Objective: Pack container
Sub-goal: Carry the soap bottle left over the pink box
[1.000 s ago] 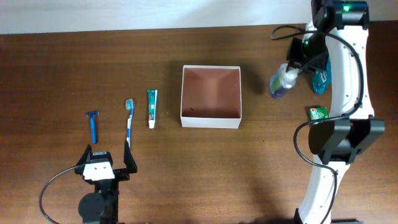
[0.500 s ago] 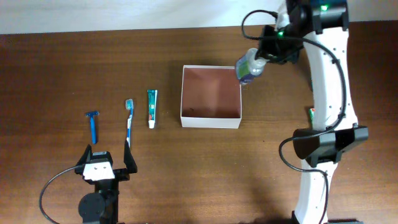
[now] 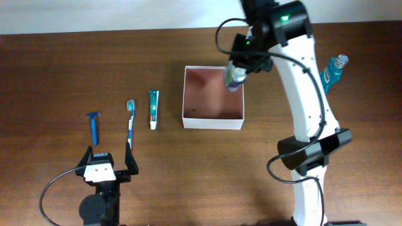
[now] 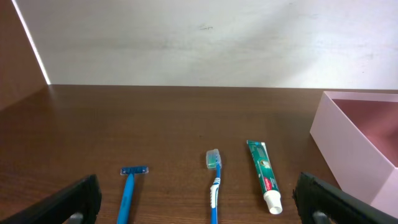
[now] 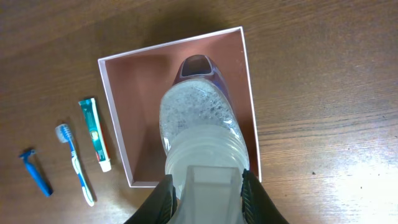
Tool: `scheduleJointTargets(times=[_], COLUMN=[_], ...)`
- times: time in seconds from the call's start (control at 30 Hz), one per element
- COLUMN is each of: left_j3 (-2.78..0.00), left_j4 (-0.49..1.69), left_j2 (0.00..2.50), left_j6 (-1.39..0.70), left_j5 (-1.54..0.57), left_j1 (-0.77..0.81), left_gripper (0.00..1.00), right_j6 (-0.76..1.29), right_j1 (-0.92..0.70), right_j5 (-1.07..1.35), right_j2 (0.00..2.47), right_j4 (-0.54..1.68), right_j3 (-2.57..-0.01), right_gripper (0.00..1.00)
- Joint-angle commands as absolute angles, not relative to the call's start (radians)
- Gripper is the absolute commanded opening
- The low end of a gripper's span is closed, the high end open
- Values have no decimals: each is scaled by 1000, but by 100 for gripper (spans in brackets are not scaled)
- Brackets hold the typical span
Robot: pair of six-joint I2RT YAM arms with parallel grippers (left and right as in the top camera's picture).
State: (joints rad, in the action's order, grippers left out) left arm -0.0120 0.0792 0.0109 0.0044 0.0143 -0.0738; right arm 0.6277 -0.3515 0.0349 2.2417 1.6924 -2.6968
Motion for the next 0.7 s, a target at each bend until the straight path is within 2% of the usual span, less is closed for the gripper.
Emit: scheduleJointTargets(times=[0.0,0.67], left_j3=[-9,-9], left_j4=[83,83], left_j2=[5,5], left_j6=[16,16], left_j5=[3,4], left_j1=[-70,-70], left_gripper=[99,99], right_j6=[694,693], right_j1=[-380,-375], right_j5=[-85,-80], right_j2=[2226,2294], right_j4=[1692,1643], right_j3=[-2713,-2651], right_gripper=[21,21])
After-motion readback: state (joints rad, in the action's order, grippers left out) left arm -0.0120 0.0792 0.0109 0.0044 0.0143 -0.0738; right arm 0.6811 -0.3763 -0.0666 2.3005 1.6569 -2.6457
